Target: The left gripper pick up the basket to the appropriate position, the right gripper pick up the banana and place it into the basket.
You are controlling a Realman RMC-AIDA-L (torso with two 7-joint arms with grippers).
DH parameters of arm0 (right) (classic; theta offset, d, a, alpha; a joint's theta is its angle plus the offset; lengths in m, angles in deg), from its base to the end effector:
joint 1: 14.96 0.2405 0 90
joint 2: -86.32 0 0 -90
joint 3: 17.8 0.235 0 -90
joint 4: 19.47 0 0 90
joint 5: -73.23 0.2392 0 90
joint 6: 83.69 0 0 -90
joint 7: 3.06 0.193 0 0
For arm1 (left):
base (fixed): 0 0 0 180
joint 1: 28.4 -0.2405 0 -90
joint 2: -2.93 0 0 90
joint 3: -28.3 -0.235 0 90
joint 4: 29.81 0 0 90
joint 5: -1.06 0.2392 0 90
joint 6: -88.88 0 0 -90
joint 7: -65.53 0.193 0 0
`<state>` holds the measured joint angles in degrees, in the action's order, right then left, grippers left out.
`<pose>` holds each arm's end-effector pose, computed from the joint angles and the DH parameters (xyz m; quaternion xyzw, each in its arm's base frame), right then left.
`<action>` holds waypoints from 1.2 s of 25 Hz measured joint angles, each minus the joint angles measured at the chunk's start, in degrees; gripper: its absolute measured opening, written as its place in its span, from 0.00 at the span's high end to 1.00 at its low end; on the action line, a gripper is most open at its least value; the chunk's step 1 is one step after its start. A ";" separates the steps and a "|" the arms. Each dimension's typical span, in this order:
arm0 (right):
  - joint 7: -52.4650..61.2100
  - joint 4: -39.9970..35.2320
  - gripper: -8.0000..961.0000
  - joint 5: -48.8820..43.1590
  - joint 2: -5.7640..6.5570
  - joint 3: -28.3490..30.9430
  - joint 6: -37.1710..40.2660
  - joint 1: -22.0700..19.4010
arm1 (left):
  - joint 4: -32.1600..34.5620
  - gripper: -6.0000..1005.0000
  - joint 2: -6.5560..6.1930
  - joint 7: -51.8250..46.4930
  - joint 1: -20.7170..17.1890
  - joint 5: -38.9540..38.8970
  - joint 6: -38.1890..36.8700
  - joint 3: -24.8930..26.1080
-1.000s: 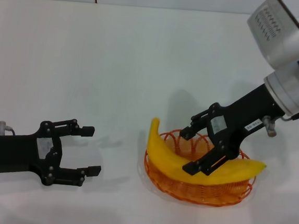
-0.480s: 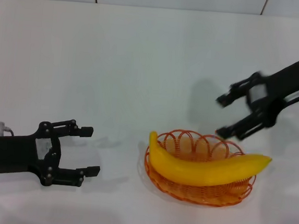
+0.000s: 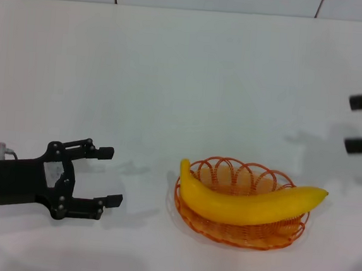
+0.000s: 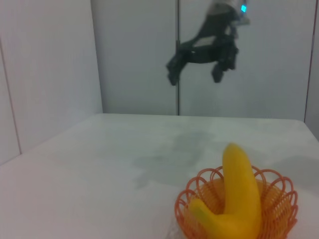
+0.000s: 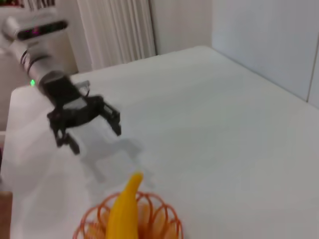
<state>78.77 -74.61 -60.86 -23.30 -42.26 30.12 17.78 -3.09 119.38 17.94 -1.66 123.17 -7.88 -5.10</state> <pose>0.2639 0.3375 0.1006 -0.9766 0.1464 0.1147 0.1084 -0.2831 0.2983 -0.0460 -0.9646 -0.0478 -0.2331 0.1139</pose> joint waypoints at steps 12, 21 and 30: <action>-18.46 3.20 0.09 -4.73 -3.76 0.57 -8.18 -9.10 | 0.00 0.14 0.01 0.06 0.06 -0.03 0.00 0.00; -24.45 11.13 0.09 -7.43 -4.34 0.61 -9.43 -7.66 | 0.00 0.14 0.13 4.15 0.47 -1.75 -0.49 -0.11; -24.97 11.88 0.09 -7.32 -4.35 0.79 -9.49 -7.57 | -3.06 0.14 0.31 6.28 2.75 -1.71 0.64 -0.59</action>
<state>53.79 -62.73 -68.18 -27.65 -41.48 20.62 10.22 -6.15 119.69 24.22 1.09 121.46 -7.24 -5.68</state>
